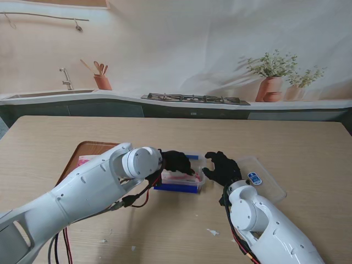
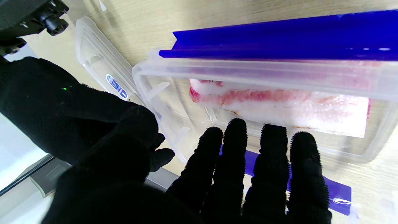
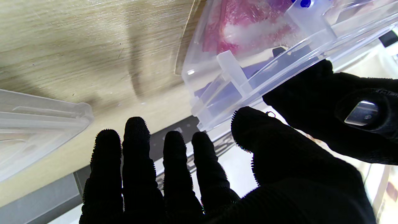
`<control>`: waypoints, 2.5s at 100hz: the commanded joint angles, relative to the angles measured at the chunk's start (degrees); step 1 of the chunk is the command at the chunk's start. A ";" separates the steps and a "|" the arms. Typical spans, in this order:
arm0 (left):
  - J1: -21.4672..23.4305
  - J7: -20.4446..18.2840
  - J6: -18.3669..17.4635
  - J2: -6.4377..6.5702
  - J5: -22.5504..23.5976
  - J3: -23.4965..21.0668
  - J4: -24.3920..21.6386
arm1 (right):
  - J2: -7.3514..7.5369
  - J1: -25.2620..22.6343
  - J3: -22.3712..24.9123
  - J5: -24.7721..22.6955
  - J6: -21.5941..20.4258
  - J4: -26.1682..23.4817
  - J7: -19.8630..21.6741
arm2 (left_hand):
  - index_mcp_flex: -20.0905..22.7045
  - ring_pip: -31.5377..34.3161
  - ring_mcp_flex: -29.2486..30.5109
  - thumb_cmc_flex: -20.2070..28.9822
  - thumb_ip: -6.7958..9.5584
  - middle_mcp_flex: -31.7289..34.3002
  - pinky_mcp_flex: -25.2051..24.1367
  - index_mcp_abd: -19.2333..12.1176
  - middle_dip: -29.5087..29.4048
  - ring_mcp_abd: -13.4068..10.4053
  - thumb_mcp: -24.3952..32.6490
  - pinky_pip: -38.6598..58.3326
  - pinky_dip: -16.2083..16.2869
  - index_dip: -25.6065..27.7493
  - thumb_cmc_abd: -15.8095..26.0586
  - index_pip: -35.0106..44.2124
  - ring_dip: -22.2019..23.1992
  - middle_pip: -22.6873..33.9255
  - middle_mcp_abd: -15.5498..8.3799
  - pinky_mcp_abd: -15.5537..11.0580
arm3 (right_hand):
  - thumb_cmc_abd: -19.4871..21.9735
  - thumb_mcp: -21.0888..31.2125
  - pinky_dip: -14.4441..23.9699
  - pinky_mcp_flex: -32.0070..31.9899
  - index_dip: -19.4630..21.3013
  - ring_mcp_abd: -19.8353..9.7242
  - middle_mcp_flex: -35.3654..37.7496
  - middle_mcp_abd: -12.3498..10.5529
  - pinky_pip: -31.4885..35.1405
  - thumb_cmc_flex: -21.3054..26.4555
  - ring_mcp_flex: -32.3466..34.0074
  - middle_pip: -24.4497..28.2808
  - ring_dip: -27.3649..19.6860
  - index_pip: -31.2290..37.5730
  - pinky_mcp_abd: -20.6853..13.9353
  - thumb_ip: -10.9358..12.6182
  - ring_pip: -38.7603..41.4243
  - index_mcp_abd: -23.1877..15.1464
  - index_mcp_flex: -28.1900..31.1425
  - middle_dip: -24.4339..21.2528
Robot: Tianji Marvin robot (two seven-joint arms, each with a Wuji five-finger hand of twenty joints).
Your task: Separate the bacon slices onto the tray
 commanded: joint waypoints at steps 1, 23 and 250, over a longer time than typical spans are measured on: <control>-0.31 -0.98 0.06 -0.21 -0.10 0.34 -0.05 | -0.48 -0.40 -0.20 0.17 0.23 -0.17 0.83 | 1.29 3.55 3.18 -0.56 2.55 0.94 0.41 1.36 0.86 1.35 0.88 3.12 1.45 -0.63 -0.38 0.09 1.63 1.13 0.53 1.49 | -0.28 -0.76 0.95 -0.50 -0.76 0.89 0.18 -0.44 0.33 1.22 0.40 0.46 -0.12 -0.44 0.65 0.91 0.08 -0.87 0.16 0.05; -0.39 -0.37 2.94 -1.32 -2.04 0.22 1.40 | -0.52 -0.43 -0.15 0.26 0.32 -0.17 0.71 | 2.45 5.38 3.68 -0.48 2.47 2.18 -0.08 2.49 2.40 2.29 1.36 3.39 1.88 -0.91 -0.84 -0.44 3.10 2.69 1.21 1.84 | -0.32 -0.76 0.99 -0.42 -0.75 0.87 0.18 -0.44 0.39 1.30 0.45 0.46 -0.11 -0.41 0.66 0.92 0.12 -0.86 0.20 0.05; -8.34 -6.09 -10.08 -1.70 3.77 10.84 8.77 | -0.54 -0.33 -0.19 0.54 0.25 0.00 0.84 | 18.97 12.63 19.82 11.98 -2.59 30.67 -1.30 -15.70 18.52 -6.42 13.88 2.42 1.27 3.14 -21.73 28.64 7.11 1.02 -11.50 1.13 | -0.38 -0.64 0.96 -0.16 -0.80 0.81 0.18 -0.34 0.67 1.21 0.60 0.31 -0.09 -0.31 0.79 0.89 0.14 -0.92 0.17 0.00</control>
